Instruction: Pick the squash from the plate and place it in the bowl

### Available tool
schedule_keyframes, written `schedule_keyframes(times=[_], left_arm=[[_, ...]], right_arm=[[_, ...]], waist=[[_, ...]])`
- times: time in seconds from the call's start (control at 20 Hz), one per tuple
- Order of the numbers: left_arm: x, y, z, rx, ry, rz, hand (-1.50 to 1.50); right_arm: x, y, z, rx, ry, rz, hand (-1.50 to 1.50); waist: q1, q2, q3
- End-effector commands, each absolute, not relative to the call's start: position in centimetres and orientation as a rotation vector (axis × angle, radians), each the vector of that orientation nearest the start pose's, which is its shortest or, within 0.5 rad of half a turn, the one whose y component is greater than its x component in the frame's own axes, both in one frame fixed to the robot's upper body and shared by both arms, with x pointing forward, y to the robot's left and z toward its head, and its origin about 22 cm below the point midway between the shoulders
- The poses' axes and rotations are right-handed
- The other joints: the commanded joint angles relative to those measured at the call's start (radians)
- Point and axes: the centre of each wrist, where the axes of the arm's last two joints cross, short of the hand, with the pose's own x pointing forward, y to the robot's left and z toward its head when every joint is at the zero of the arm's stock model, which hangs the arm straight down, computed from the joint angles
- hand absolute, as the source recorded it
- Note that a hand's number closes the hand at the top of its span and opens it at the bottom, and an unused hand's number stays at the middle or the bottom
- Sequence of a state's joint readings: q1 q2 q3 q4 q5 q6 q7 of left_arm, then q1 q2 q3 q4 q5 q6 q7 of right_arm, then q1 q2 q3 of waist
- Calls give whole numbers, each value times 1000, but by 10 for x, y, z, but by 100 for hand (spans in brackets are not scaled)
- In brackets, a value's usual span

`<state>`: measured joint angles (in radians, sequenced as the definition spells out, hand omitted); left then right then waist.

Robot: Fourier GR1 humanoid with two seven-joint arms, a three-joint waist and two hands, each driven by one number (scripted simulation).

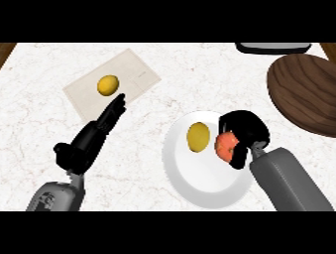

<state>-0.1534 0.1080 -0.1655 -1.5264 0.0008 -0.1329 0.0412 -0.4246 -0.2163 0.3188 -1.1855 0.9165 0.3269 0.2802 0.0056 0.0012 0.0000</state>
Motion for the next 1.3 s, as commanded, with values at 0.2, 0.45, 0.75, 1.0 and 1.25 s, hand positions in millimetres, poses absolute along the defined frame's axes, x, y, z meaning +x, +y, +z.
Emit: schedule_keyframes(times=[0.2, 0.45, 0.75, 1.0, 1.25], left_arm=[[269, 197, 26, -187, -1584, -387, 0], [268, 202, 28, -156, -1601, -375, 0], [256, 211, 23, -165, -1579, -358, 0], [265, 204, 26, -158, -1587, -375, 0], [264, 194, 26, -164, -1569, -369, 0]], right_arm=[[345, -193, 43, -952, -1031, 1300, 150], [342, -180, 71, -1121, -1183, 1123, 150], [329, -199, 126, -1139, -1486, 782, 150], [340, -222, 160, -1106, -1508, 591, 150], [348, -271, 138, -1212, -1419, 611, 150]], waist=[[-5, -2, 0], [-10, -5, 0], [-17, -9, 0], [-6, -2, 0], [-2, -1, 0]])
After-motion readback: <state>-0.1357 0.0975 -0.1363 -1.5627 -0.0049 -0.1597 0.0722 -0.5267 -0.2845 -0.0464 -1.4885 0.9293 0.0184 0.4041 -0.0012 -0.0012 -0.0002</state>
